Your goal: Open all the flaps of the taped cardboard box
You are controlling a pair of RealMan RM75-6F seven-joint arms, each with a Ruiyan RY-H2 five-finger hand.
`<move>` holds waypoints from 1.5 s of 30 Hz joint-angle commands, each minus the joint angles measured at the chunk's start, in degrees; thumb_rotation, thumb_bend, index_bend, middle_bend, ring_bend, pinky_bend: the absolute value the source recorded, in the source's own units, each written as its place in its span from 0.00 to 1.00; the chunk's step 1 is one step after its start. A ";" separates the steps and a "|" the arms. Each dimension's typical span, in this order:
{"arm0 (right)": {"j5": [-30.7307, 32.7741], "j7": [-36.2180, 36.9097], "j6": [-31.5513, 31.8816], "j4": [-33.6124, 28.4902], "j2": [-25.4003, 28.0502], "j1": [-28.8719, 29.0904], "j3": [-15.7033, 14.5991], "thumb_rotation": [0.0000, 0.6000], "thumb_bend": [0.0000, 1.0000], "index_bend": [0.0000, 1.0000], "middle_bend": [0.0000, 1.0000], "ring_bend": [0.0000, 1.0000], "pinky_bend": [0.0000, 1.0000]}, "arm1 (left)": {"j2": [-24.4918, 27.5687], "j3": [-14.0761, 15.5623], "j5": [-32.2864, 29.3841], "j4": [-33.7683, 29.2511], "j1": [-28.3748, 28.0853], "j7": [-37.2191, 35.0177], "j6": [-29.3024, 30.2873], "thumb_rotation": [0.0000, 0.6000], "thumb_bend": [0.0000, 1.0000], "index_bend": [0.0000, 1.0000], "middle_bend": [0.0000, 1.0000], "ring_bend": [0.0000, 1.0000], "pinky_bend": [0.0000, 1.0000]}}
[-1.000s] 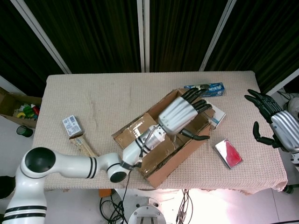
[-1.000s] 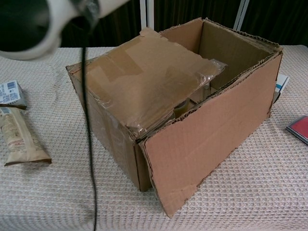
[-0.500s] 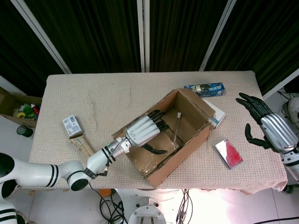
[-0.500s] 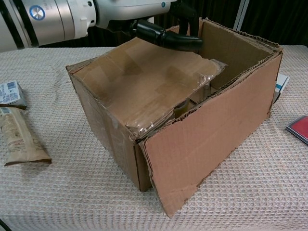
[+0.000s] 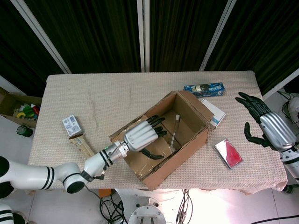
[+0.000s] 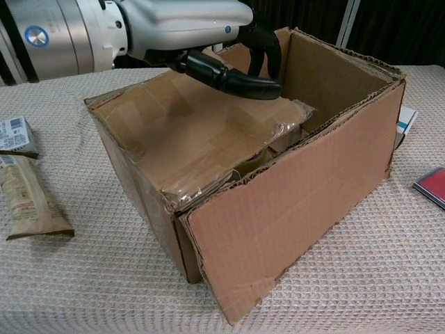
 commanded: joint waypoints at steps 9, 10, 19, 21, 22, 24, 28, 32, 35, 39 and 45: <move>0.14 0.09 -0.43 -0.01 -0.23 0.31 -0.03 0.97 0.75 0.03 0.00 0.00 0.00 | 4.54 -0.80 5.89 -5.94 2.13 0.63 2.52 0.00 0.13 0.29 0.66 0.17 0.16; 0.16 0.03 -0.44 -0.07 -0.21 0.33 -0.01 0.97 0.75 0.03 0.00 0.00 0.00 | 5.14 -0.80 6.47 -6.61 2.46 0.65 2.90 0.00 0.13 0.29 0.68 0.18 0.16; 0.28 -0.71 -1.54 -0.57 -0.87 1.12 0.11 0.97 0.75 0.03 0.00 0.00 0.00 | 11.99 0.60 12.58 -12.86 6.81 0.42 6.56 0.00 0.13 0.29 0.78 0.24 0.16; 0.29 -1.14 -2.09 -0.77 -1.17 1.46 0.12 0.97 0.75 0.03 0.00 0.00 0.00 | 13.76 1.05 13.47 -14.47 8.12 0.25 7.43 0.00 0.13 0.29 0.80 0.25 0.16; 0.29 -1.34 -2.30 -0.89 -1.26 1.60 0.14 0.97 0.75 0.03 0.00 0.00 0.00 | 14.67 1.29 13.72 -15.27 8.69 0.38 7.70 0.00 0.13 0.29 0.80 0.25 0.16; 0.32 -1.83 -2.64 -1.24 -1.43 1.90 0.22 0.97 0.75 0.03 0.00 0.00 0.00 | 16.88 1.84 14.41 -17.28 10.13 0.38 8.49 0.00 0.12 0.29 0.81 0.25 0.16; 0.37 -2.80 -3.02 -2.08 -1.53 2.31 0.41 0.97 0.75 0.03 0.00 0.00 0.00 | 21.03 2.99 15.65 -21.19 13.08 -0.91 10.07 0.00 0.12 0.29 0.81 0.25 0.16; 0.29 -3.93 -3.39 -2.90 -1.73 2.55 0.39 0.97 0.75 0.03 0.00 0.00 0.00 | 25.35 4.05 16.70 -24.99 16.05 -4.08 11.34 0.00 0.11 0.29 0.81 0.25 0.16; 0.31 -4.76 -3.73 -3.41 -2.00 2.75 0.37 0.97 0.75 0.03 0.00 0.00 0.00 | 27.91 4.93 17.58 -26.99 17.96 -7.44 11.67 0.00 0.08 0.29 0.79 0.25 0.16; 0.35 -6.05 -4.01 -4.23 -2.14 2.97 0.44 0.97 0.75 0.03 0.00 0.00 0.00 | 30.47 6.22 20.06 -28.34 20.30 -11.46 12.01 0.00 0.04 0.29 0.74 0.25 0.16; 0.48 -7.86 -4.54 -5.52 -2.07 3.26 0.50 0.97 0.75 0.03 0.00 0.00 0.00 | 32.43 9.02 26.86 -27.46 24.22 -14.23 12.88 0.00 0.04 0.27 0.50 0.22 0.16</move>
